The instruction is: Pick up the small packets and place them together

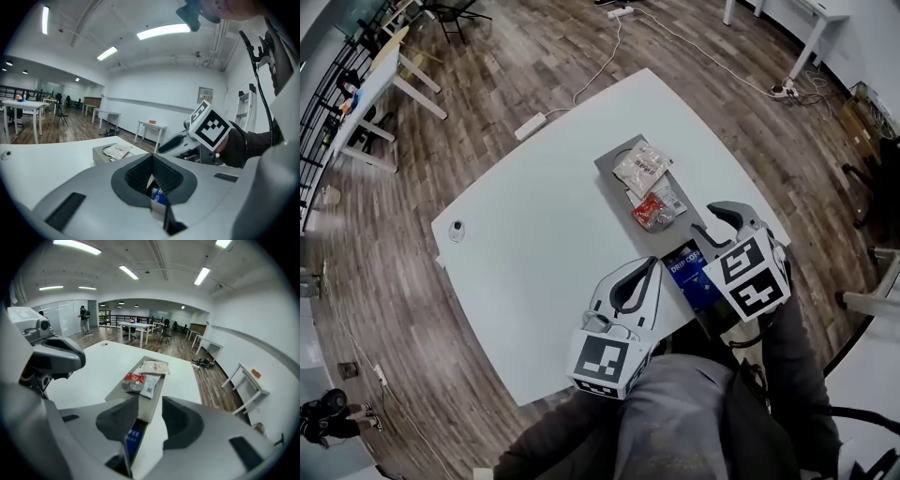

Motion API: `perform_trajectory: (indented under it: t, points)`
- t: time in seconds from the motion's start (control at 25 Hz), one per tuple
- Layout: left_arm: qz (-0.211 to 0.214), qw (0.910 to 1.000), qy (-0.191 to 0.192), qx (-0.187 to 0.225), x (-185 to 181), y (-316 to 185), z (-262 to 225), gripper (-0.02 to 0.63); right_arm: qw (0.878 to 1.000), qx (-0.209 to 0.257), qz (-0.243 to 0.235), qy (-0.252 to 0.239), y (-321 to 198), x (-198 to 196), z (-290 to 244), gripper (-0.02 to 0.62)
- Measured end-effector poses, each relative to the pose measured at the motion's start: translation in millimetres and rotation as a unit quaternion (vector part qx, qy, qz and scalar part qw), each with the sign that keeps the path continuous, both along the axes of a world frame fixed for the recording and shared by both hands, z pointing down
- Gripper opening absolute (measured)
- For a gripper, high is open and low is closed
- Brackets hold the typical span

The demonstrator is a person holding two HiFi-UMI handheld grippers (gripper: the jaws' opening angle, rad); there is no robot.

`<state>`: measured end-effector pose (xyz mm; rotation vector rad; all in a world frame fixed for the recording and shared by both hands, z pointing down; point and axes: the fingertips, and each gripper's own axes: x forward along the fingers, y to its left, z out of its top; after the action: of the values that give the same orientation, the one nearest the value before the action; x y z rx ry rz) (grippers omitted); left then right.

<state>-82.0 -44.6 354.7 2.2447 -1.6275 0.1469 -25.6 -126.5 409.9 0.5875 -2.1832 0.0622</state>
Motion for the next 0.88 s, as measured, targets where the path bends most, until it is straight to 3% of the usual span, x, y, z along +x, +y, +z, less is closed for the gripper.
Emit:
perform_trajectory:
  t: [0.24,0.44,0.68,0.88]
  points:
    - [0.033,0.9994,-0.004,-0.002,21,5,6,0.003,0.997,-0.057,-0.036,0.048,58,29,52,0.158]
    - [0.026,0.9996,-0.005,-0.006,15,9,8,0.003,0.986,-0.106,-0.081,0.102,91,27,92,0.270]
    - [0.003,0.9999,0.000,-0.013,1,10,11,0.003,0.973,-0.091,-0.125,0.171,92,23,110,0.285]
    - [-0.011,0.9997,0.005,-0.020,-7,9,19,0.003,0.969,-0.101,-0.138,0.178,91,22,112,0.253]
